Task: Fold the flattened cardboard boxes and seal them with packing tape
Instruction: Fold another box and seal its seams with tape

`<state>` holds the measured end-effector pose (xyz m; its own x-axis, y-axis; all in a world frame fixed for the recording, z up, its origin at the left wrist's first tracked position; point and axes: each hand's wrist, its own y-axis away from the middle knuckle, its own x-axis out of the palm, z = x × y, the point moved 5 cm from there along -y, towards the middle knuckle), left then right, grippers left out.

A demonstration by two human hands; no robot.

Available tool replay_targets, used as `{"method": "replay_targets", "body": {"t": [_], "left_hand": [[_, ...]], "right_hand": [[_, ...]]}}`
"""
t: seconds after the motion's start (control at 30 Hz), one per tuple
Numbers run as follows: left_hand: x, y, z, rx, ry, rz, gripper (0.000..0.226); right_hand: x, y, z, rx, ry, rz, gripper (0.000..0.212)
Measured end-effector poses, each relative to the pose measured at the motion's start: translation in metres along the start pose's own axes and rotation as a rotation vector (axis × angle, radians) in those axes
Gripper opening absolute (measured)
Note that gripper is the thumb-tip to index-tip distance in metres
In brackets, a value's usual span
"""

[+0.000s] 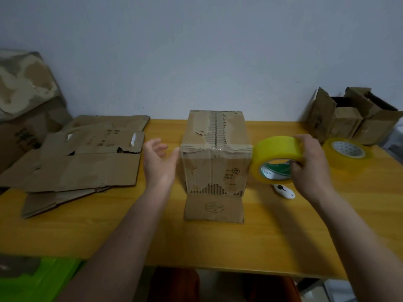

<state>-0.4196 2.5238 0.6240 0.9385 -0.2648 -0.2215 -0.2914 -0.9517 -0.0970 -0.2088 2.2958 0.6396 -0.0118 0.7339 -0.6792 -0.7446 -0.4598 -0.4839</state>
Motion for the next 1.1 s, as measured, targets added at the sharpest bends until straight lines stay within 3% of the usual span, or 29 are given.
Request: {"method": "replay_targets", "body": {"t": [0.1,0.23,0.3,0.43,0.63,0.7,0.77,0.83,0.9,1.0,1.1], "left_hand": [[-0.003,0.0,-0.03,0.365,-0.346,0.023,0.039],[0.011,0.0,-0.059,0.445,-0.941,0.231,0.034],[0.03,0.01,-0.066,0.489,-1.12,0.317,0.052],[0.056,0.019,-0.066,0.46,-1.22,0.342,0.086],[0.063,-0.002,-0.058,0.522,-1.133,0.505,0.081],[0.065,-0.008,-0.059,0.557,-1.149,0.592,0.079],[0.068,-0.01,-0.062,0.577,-1.178,0.664,0.076],[0.071,-0.012,-0.064,0.559,-1.175,0.725,0.072],[0.073,-0.016,-0.064,0.544,-1.152,0.769,0.069],[0.077,-0.023,-0.063,0.538,-1.143,0.8,0.067],[0.08,-0.025,-0.064,0.533,-1.137,0.821,0.064]], "right_hand": [[0.006,0.007,0.01,-0.029,-0.052,0.045,0.053],[0.014,0.015,0.022,-0.061,-0.219,0.176,0.052],[0.017,0.021,0.033,-0.076,-0.323,0.298,0.056],[0.014,0.034,0.045,0.046,-0.627,0.55,0.058],[0.018,0.041,0.043,0.11,-0.989,0.692,0.042],[0.025,0.04,0.039,0.172,-1.068,0.67,0.033],[0.035,0.029,0.013,0.252,-0.849,0.492,0.024],[0.045,0.016,-0.03,0.318,-0.276,0.304,0.022],[0.06,0.017,-0.058,0.365,0.157,0.362,0.035],[0.078,0.023,-0.073,0.354,0.401,0.461,0.041],[0.083,0.022,-0.078,0.353,0.418,0.429,0.038]]}}
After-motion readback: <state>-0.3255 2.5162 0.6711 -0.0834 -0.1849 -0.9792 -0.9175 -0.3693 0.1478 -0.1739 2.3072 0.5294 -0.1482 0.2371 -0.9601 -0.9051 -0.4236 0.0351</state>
